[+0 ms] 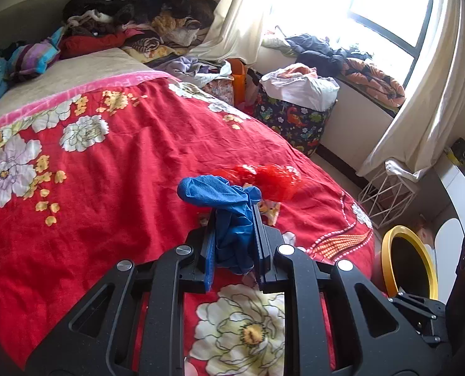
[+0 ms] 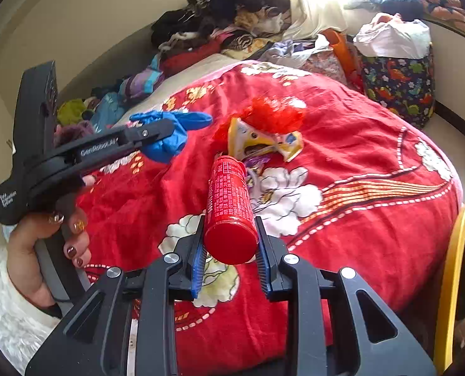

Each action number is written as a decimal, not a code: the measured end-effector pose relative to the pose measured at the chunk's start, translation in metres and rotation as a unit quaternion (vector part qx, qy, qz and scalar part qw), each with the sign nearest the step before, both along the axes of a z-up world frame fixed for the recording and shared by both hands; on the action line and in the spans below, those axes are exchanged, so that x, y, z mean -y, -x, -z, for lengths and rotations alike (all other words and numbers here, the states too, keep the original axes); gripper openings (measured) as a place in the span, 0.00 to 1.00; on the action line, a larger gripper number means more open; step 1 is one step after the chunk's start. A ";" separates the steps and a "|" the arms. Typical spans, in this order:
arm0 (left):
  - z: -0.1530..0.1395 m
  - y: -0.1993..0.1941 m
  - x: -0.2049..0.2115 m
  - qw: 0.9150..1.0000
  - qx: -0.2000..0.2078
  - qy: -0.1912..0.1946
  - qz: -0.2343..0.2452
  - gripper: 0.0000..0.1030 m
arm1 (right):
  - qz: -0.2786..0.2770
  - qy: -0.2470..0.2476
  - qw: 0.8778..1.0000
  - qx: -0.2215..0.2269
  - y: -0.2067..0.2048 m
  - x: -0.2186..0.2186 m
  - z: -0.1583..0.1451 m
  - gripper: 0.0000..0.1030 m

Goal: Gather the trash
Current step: 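Grasp the blue glove with the left tool while the right tool grasps the red can, then carry the blue glove and red can with both tools over the yellow bin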

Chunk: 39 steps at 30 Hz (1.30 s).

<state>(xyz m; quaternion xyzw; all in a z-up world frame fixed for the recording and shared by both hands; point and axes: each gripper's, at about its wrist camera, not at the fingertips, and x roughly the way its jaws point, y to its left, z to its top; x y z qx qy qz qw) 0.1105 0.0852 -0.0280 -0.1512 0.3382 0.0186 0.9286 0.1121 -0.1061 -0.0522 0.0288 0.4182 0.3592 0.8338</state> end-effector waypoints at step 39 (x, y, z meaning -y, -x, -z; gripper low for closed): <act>-0.021 -0.005 0.120 0.989 0.021 -0.004 0.145 0.13 | 0.193 -0.042 0.980 0.034 -0.014 0.142 -0.029 0.26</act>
